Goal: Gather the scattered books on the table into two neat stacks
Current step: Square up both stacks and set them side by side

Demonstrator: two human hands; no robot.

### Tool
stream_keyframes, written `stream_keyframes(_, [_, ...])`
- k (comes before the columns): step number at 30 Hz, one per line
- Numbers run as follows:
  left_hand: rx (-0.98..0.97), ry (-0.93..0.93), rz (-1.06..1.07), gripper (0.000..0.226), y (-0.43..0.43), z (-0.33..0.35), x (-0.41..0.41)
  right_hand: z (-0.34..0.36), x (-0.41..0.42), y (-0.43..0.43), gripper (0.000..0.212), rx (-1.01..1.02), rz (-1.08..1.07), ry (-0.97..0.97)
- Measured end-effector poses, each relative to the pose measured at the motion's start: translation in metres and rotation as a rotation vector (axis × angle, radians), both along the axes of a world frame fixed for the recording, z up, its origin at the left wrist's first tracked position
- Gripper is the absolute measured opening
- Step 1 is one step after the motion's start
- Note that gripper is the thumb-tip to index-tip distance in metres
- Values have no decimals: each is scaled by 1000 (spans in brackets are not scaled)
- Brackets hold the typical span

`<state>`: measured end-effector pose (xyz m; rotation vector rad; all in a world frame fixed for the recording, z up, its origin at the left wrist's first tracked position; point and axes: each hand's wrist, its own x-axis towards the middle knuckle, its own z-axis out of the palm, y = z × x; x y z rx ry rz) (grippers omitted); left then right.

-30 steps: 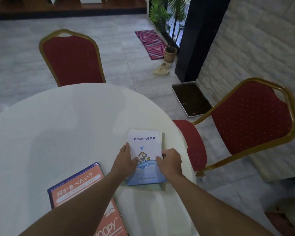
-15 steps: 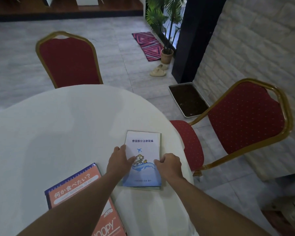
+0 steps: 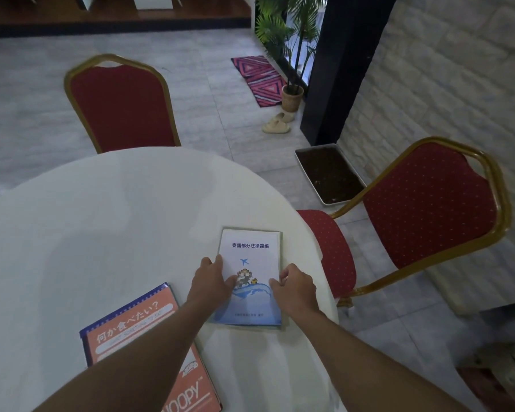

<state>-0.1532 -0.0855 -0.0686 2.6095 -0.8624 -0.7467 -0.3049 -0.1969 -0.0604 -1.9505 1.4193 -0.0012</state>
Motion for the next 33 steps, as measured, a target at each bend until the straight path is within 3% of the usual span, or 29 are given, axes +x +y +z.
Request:
stream_keyframes(12, [-14, 44, 5, 69, 4, -4, -3, 1, -2, -2, 24, 18, 37, 37])
stream_keyframes(17, [-28, 64, 18, 65, 23, 7, 3, 17, 10, 9, 38, -88, 93, -17])
stream_keyframes(24, [-41, -23, 188, 58, 98, 24, 11, 26, 49, 54, 31, 26, 370, -132])
stream_keyframes(33, [108, -66, 527, 57, 204, 10, 3, 7, 94, 132, 52, 30, 702, 48])
